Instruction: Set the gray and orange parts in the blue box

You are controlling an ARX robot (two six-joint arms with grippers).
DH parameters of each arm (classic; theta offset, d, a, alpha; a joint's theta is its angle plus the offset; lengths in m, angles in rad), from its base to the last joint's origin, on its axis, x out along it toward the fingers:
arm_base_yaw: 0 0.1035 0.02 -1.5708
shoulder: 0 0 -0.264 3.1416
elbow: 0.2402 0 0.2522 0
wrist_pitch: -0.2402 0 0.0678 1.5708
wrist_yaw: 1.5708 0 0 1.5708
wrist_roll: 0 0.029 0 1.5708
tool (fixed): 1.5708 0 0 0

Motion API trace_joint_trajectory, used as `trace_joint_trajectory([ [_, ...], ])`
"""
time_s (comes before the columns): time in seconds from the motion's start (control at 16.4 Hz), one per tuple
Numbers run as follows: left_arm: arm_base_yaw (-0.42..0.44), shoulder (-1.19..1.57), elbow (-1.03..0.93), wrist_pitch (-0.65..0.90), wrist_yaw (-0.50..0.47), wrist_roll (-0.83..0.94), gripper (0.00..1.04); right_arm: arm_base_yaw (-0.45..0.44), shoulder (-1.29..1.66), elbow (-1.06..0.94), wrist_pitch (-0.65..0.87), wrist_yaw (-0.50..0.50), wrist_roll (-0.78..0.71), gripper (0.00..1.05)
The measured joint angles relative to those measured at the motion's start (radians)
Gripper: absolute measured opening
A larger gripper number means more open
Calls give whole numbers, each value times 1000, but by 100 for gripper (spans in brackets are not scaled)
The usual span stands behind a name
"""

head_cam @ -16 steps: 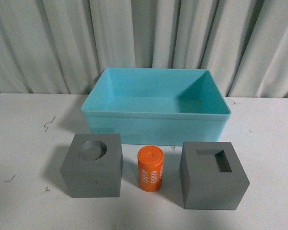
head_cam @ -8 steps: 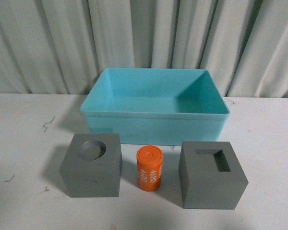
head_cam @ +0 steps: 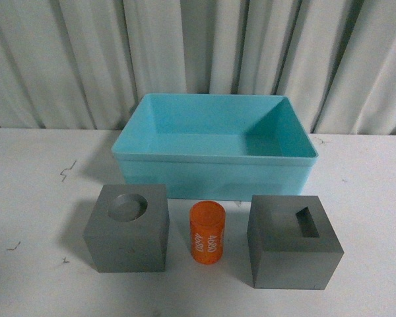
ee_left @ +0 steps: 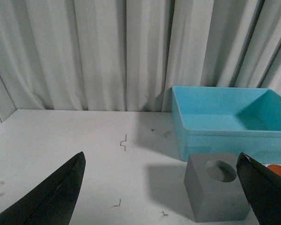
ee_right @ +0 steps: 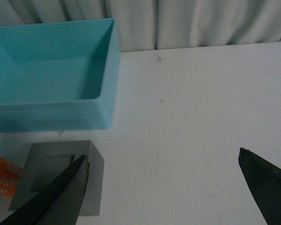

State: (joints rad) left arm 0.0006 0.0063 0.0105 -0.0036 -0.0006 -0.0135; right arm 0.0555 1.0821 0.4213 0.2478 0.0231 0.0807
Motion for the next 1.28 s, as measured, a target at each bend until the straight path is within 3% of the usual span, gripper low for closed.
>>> trace_joint_trajectory([
  [0.24, 0, 0, 0, 0, 0, 0, 98, 186, 338, 51, 194, 87, 6, 98],
  [0.37, 0, 0, 0, 0, 0, 0, 98, 229, 447, 75, 250, 93, 38, 98],
  [1.28, 0, 0, 0, 0, 0, 0, 98, 312, 782, 245, 295, 119, 142, 98],
])
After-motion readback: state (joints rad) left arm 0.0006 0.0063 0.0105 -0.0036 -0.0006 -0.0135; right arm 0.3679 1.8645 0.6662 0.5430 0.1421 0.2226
